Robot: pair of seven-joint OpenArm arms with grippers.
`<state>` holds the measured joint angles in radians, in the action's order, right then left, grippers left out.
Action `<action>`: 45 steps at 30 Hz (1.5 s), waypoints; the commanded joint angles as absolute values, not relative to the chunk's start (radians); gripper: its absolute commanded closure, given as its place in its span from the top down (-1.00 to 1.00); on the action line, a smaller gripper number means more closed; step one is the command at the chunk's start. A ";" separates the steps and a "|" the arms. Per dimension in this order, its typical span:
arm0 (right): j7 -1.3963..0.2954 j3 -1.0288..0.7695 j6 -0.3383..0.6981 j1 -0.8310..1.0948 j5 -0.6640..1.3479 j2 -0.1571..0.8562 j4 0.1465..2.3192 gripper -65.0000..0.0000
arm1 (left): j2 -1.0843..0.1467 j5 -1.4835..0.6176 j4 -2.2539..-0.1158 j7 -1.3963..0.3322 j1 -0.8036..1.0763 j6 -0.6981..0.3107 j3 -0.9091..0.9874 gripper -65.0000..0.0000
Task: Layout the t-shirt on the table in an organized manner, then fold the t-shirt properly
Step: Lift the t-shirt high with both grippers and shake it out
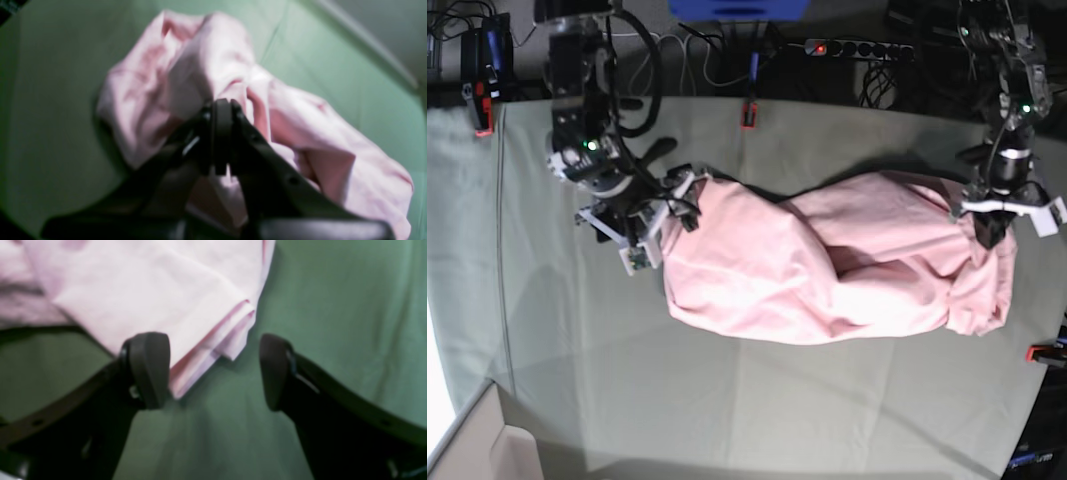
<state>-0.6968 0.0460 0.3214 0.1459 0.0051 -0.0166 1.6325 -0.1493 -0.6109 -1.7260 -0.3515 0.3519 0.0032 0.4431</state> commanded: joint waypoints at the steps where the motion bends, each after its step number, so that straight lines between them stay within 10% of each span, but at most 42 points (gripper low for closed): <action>1: -0.680 0.045 0.326 0.124 0.012 -0.016 1.629 0.31 | -0.156 -0.611 -1.753 -0.318 0.364 -0.002 0.469 -1.00; 13: -0.679 0.048 0.326 0.050 0.015 -0.022 1.454 0.22 | -0.151 -0.611 -1.747 -0.311 0.400 -0.004 0.483 -1.00; 23: -0.680 0.050 0.418 0.002 0.131 -0.045 1.386 -0.99 | -0.151 -0.610 -1.744 -0.320 0.242 -0.004 0.478 -1.00; 45: -0.690 -0.093 0.538 -0.328 0.128 0.147 1.725 -1.00 | -0.151 -0.602 -1.498 -0.512 -0.499 -0.004 0.217 -1.00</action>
